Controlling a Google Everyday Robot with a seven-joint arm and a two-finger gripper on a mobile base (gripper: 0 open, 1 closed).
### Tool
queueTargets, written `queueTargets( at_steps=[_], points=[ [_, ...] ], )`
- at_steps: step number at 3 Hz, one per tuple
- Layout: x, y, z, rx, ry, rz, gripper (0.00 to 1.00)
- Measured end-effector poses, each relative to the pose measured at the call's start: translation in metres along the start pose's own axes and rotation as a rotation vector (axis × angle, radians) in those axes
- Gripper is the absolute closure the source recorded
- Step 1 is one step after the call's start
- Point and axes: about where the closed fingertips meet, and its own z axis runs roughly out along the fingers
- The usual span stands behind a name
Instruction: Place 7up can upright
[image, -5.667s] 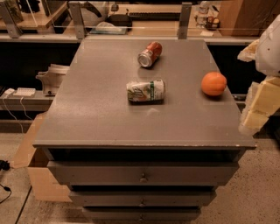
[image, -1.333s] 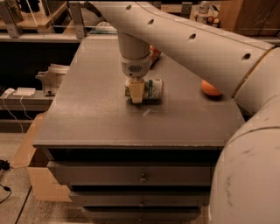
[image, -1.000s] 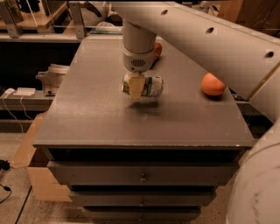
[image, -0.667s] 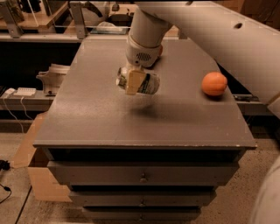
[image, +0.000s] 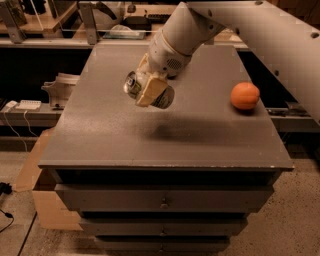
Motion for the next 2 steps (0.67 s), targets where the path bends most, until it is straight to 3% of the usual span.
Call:
queueTargets(
  at_steps=[1,2],
  points=[
    [-0.0001,-0.0014,0.0041,0.003,-0.014,0.008,1.0],
    [0.0003,0.001,0.0084,0.042,-0.076,0.065,1.0]
  ],
)
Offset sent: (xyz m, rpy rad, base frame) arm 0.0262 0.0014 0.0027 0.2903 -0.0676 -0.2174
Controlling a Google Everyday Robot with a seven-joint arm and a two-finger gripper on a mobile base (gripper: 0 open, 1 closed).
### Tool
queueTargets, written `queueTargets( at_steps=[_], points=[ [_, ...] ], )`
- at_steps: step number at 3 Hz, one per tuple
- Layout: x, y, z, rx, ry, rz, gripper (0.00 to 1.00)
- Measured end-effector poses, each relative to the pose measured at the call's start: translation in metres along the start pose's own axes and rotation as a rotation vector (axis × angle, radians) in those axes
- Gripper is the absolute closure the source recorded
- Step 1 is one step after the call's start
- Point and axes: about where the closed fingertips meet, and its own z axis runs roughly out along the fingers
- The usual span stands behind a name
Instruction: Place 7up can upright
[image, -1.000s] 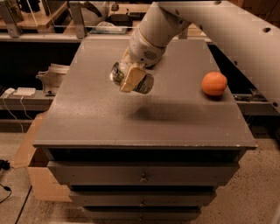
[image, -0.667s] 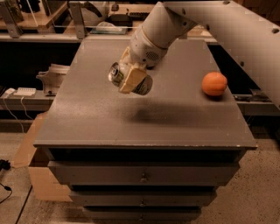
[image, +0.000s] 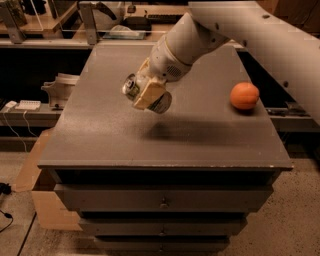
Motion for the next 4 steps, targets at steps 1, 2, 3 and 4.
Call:
queueTargets(
  at_steps=[1,2,3,4],
  points=[
    [-0.01,-0.016,-0.003,0.115,-0.113,0.039,1.0],
    [-0.018,-0.03,-0.009,0.215,-0.217,0.062,1.0],
    [-0.016,-0.041,-0.01,0.299,-0.318,0.125,1.0],
    [-0.008,-0.045,-0.009,0.356,-0.41,0.19,1.0]
  ],
)
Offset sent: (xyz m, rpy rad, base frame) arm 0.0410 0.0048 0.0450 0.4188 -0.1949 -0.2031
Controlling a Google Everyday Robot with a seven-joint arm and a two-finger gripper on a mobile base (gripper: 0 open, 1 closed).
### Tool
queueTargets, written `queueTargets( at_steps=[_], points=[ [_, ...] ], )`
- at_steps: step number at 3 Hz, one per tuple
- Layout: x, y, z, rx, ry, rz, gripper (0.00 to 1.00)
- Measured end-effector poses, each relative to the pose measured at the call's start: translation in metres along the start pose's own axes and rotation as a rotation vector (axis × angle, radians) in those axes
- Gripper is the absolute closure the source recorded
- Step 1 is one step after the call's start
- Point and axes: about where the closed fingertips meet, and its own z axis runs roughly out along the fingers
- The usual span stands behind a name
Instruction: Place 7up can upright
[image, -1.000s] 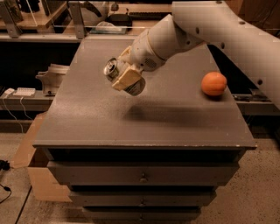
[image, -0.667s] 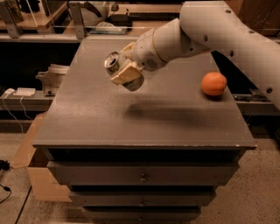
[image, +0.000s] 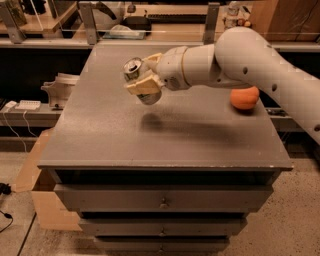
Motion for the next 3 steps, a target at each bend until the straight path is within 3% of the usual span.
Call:
queueTargets(
  at_steps=[2,3],
  points=[
    [-0.0032,-0.0021,-0.0001,0.011,-0.007,0.001,1.0],
    [-0.004,-0.0033,-0.0039,0.048,-0.063,0.038,1.0]
  ],
)
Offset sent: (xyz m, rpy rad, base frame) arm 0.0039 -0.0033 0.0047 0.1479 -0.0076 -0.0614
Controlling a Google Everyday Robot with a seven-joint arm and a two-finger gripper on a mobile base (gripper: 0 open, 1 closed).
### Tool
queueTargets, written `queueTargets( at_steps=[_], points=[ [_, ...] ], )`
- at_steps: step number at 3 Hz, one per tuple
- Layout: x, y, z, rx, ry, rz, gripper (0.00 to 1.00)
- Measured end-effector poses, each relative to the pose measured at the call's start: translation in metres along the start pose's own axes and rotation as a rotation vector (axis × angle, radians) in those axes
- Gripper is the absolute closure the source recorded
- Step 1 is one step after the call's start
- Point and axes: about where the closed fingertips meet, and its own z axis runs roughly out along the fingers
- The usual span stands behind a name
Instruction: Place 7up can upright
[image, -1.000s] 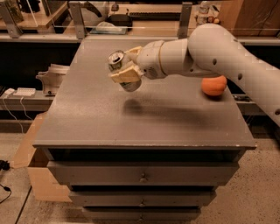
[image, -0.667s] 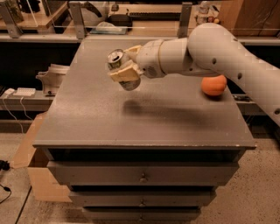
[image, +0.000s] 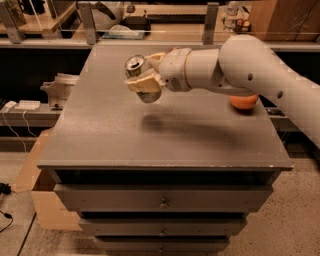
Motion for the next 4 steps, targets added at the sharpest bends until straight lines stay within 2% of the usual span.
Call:
queueTargets(
  at_steps=[1,2,4],
  points=[
    [0.002,-0.001,-0.006,0.053,-0.068,0.056,1.0],
    [0.007,-0.003,-0.016,0.118,-0.102,0.118,1.0],
    [0.031,-0.003,-0.027,0.202,-0.114,0.223,1.0]
  ],
)
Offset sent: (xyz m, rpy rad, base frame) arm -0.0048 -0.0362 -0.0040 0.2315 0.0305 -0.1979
